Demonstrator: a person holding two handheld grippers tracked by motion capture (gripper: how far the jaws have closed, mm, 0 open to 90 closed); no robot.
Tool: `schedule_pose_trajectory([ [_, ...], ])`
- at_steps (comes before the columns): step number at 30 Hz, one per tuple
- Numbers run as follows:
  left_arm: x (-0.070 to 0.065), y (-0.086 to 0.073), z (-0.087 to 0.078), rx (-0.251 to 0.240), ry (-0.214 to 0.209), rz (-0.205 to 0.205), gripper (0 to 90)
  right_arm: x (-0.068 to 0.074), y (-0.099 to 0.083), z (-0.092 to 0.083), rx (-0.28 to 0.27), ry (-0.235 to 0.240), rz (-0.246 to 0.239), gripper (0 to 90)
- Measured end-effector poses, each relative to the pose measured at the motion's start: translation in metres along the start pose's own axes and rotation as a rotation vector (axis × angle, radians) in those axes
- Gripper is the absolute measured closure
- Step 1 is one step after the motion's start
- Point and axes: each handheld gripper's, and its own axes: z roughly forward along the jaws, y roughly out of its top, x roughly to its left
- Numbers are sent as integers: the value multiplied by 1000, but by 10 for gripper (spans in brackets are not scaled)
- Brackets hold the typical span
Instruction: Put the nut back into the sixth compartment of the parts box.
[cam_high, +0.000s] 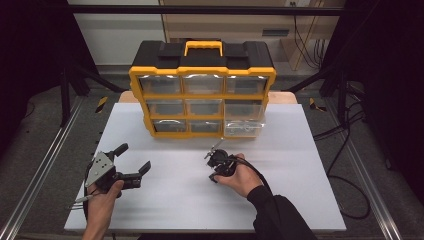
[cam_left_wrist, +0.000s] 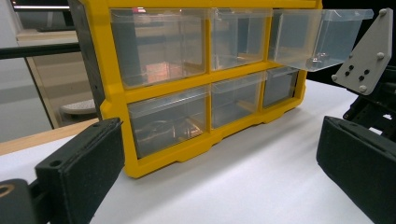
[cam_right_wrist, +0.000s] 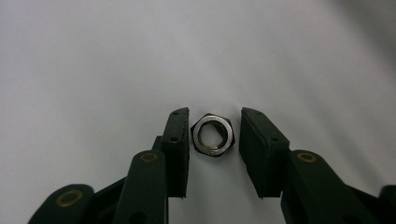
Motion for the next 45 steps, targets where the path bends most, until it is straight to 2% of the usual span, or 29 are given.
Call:
schedule_pose_trajectory([
  [2,0,0,0,1,-1,1,9,0,0,0,3,-2,-7,646],
  [3,0,0,0,2,-2,1,9,2,0,0,7,4,17,652],
  [4,0,0,0,2,-3,1,9,0,0,1,7,-2,-7,660],
  [6,0,0,0,1,-3,1,9,2,1,1,13,1,2,677],
  [9,0,0,0,0,-1,0,9,2,0,1,8,-5,-19,680],
  [13,0,0,0,1,-2,1,9,5,1,1,10,-8,2,698],
  [14,0,0,0,1,-2,2,9,3,0,1,9,-16,-25,698],
  [15,0,0,0,2,-2,2,9,4,0,1,6,-18,-31,698],
  [20,0,0,0,0,0,0,9,5,-1,1,8,-23,-38,699],
  [22,0,0,0,0,0,1,9,6,-1,-1,6,-23,-26,699],
  [24,0,0,0,0,0,1,9,5,-2,-4,-11,-31,-44,699],
  [29,0,0,0,-1,1,0,9,6,-4,-19,-60,-39,-29,699],
  [30,0,0,0,-1,1,0,9,8,-5,-23,-76,-34,-11,699],
  [34,0,0,0,2,0,2,9,9,-10,-37,-134,-43,-32,699],
  [40,1,0,-1,1,3,0,9,14,-14,-55,-196,-61,-34,699],
  [43,0,0,-1,0,2,0,9,14,-17,-65,-202,-81,-48,699],
  [45,0,0,-1,0,2,1,9,14,-18,-73,-225,-84,-41,699],
])
